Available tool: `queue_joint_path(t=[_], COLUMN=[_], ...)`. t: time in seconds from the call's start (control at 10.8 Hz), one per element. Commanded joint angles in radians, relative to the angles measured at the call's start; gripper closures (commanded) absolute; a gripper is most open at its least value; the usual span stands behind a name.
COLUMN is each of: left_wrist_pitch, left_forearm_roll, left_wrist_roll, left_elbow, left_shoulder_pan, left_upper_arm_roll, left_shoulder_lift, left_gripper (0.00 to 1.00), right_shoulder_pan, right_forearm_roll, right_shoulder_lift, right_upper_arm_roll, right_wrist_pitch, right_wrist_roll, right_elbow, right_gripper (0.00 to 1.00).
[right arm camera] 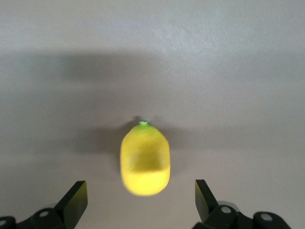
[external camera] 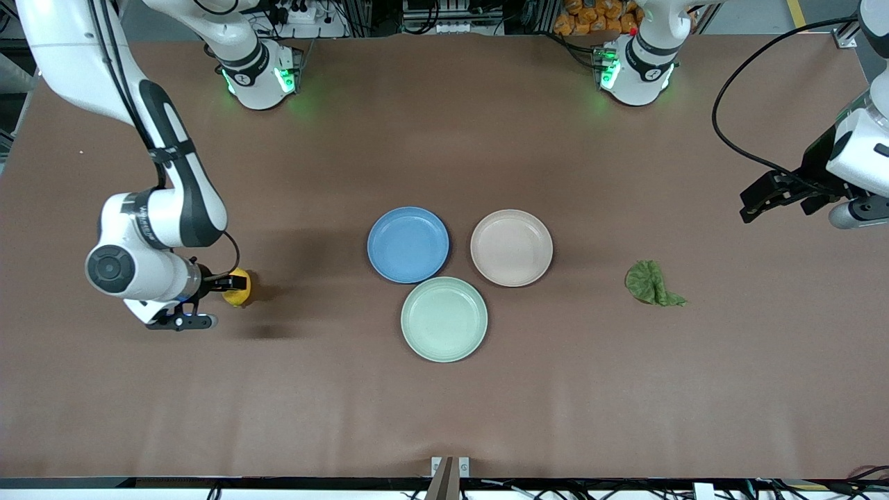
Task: Pick lemon and lettuce from blue and beige plates
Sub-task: 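Open the right gripper and draw it back from the lemon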
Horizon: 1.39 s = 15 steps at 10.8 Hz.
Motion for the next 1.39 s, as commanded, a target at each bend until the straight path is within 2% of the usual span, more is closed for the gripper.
queue_joint_path(t=[0.0,0.19,0.37,0.84,1.3], left_wrist_pitch=[-0.050,-0.067,-0.136,-0.144,-0.144], left_forearm_roll=[0.001,0.000,-0.018,-0.019,-0.017], left_wrist_roll=[0.025,0.026,0.025,0.026,0.026], left_elbow=[0.012,0.023,0.061,0.061,0.061], left_shoulder_pan=[0.009,0.009,0.009,0.009,0.009], left_upper_arm_roll=[-0.002,-0.002,0.000,0.001,0.003], left_shoulder_lift=[-0.009,-0.008,0.006,0.006,0.014], left_gripper=[0.00,0.00,0.00,0.00,0.00], right_shoulder_pan=[0.006,0.006,0.013,0.008,-0.016], right_forearm_roll=[-0.008,-0.008,-0.010,-0.011,-0.010], right_shoulder_lift=[-0.012,-0.028,-0.080,-0.210,-0.408], right_upper_arm_roll=[0.027,0.053,0.052,0.050,0.050], right_wrist_pitch=[-0.181,-0.315,-0.329,-0.390,-0.379], right_wrist_roll=[0.007,0.006,0.003,0.001,-0.058], right_elbow=[0.121,0.219,0.221,0.209,0.062], right_gripper=[0.00,0.00,0.00,0.00,0.00])
